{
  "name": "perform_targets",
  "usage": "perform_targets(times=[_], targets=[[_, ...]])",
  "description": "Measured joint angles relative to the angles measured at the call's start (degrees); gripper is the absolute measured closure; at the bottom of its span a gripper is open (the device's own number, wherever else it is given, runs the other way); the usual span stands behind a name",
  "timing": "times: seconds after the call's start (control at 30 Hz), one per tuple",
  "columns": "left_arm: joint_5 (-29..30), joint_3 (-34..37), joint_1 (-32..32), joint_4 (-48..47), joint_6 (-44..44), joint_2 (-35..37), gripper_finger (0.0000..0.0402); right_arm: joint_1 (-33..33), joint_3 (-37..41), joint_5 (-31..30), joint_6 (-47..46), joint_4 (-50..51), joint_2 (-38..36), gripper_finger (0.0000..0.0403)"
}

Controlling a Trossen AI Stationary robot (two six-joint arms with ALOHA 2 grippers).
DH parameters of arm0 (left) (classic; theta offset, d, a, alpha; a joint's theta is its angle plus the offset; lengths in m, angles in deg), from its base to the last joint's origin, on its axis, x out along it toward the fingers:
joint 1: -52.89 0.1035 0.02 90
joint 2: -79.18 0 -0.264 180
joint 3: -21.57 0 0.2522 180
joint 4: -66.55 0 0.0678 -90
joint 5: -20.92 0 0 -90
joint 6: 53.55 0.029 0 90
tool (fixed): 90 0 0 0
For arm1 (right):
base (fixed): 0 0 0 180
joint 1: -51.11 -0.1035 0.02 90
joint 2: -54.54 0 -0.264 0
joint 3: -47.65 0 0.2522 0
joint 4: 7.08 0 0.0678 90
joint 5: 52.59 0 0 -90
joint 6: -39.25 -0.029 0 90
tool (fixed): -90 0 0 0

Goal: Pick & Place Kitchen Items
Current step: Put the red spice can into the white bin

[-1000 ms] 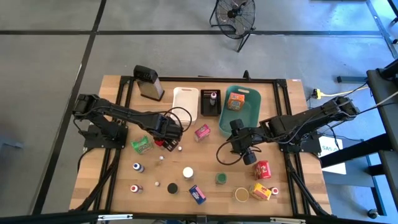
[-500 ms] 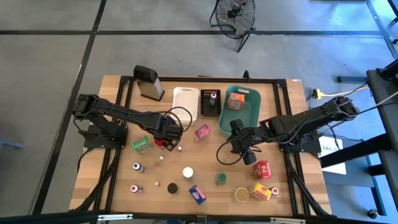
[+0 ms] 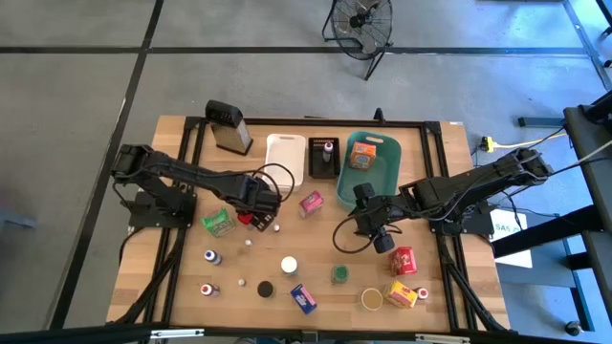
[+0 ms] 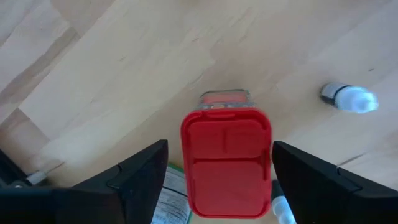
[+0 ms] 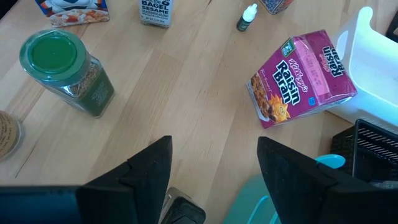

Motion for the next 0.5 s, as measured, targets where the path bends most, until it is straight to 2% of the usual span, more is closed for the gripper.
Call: perform_targets(times=[0.2,0.5], targets=[[-4.5,5.0,0.7,6.6,0.9,0.0,0.0120,0.0,0.0,0.0,0.0,0.0,0.0,0.0164],[-5.1,7.4,2.3,9.7,3.6,0.0,0.0121,0.9,0.0,-0.2,0.3,0.0,0.0,0.0164]])
